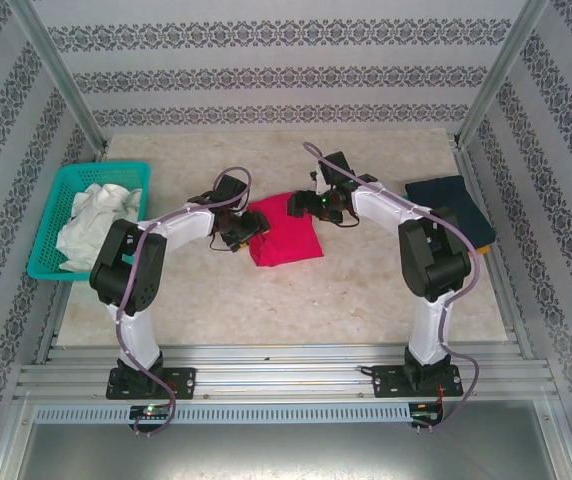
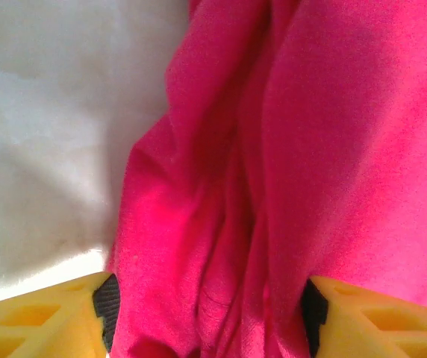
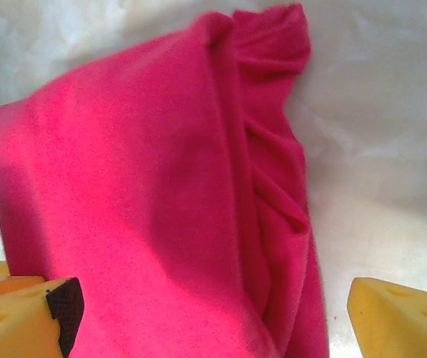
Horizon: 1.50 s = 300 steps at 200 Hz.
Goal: Fold and stack the t-shirts
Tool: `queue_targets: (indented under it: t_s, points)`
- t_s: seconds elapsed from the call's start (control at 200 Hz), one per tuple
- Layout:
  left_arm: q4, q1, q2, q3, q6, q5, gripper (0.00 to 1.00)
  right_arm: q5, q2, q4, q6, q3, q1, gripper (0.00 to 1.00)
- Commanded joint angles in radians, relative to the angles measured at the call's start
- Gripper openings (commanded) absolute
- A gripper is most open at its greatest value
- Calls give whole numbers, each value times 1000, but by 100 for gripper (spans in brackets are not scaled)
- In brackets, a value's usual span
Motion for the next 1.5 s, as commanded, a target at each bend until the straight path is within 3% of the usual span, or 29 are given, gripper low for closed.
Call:
queue_targets:
  t_s: [0.0, 0.135, 0.21, 0.52, 0.624, 0.789, 1.054, 1.494]
  points:
    - [-20, -15, 9, 17, -12, 15, 57, -79, 49, -19, 45, 3, -8, 91]
    - [-34, -13, 8, -1, 1, 2, 42, -69, 85, -47, 51, 14, -17, 90]
    - [-57, -6, -5, -12, 21, -5, 42, -47, 86, -51, 57, 7, -31, 87]
    - [-113, 55, -100, -89, 81, -56, 63, -11, 49, -71, 47, -8, -85, 66]
    - [-106, 56, -126, -79, 85, -48, 76, -43, 16, -27, 40, -24, -82, 68]
    - [-22, 45, -153, -84, 22, -31, 100, -76, -25, 40, 46, -62, -78, 85]
    - [173, -22, -47, -58, -120, 54, 100, -138, 23, 86, 85, -77, -81, 83]
    - [284, -59, 65, -35, -168, 116, 75, -250, 64, 185, 147, -125, -79, 71]
